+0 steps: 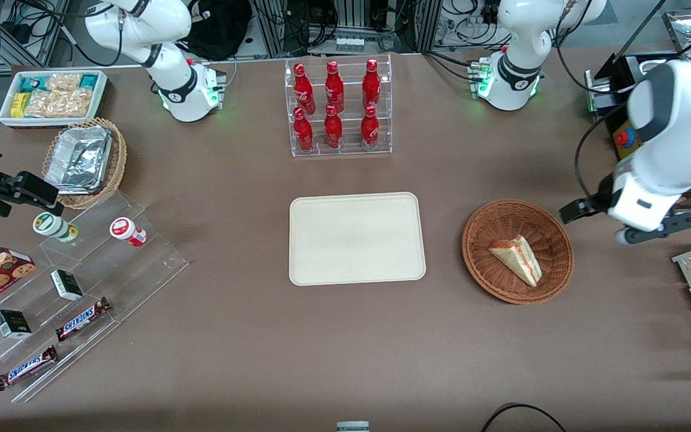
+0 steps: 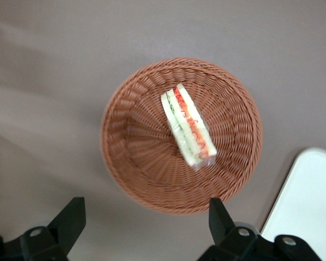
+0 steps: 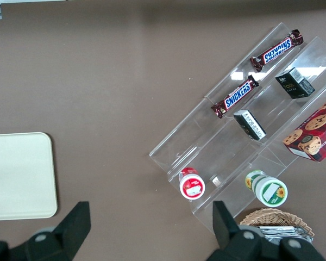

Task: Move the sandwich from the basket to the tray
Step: 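Move the left gripper over the sandwich in the wicker basket, then lower the left gripper and close it on the wrapped sandwich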

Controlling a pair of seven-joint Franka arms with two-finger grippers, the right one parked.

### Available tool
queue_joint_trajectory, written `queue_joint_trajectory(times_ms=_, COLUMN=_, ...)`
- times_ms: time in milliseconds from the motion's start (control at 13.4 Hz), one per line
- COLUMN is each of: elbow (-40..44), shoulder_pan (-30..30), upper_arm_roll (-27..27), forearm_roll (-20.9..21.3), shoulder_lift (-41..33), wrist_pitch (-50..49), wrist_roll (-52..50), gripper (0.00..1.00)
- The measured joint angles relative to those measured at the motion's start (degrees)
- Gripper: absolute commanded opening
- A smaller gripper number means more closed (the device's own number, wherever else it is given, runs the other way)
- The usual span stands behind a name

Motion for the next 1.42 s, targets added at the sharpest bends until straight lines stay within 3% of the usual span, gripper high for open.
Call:
queue_joint_trajectory(times_ms=449, elbow=-9.1, shoulder_pan=-0.1, upper_arm_roll=-2.6, forearm_roll=0.0, shoulder_lift=3.3, wrist_pitch=13.5, wrist_roll=-20.3, gripper=1.00)
queue_joint_trajectory(times_ms=1197, elbow=-10.5, shoulder_pan=-0.1, upper_arm_roll=-4.1, forearm_roll=0.0, shoulder_lift=11.4, wrist_pitch=25.3, wrist_roll=-24.7, gripper=0.98)
queue_joint_trajectory(times_ms=1272, elbow=-10.5, shoulder_pan=-0.1, upper_arm_roll=-4.1, forearm_roll=0.0, shoulder_lift=12.0, wrist_pitch=25.6, wrist_roll=-24.7, gripper=0.88)
queue_joint_trajectory(times_ms=1422, elbow=-10.5, shoulder_pan=-0.1, upper_arm_roll=-4.1, forearm_roll=0.0, shoulder_lift=12.9, wrist_pitch=26.1, wrist_roll=-24.7, gripper=0.39)
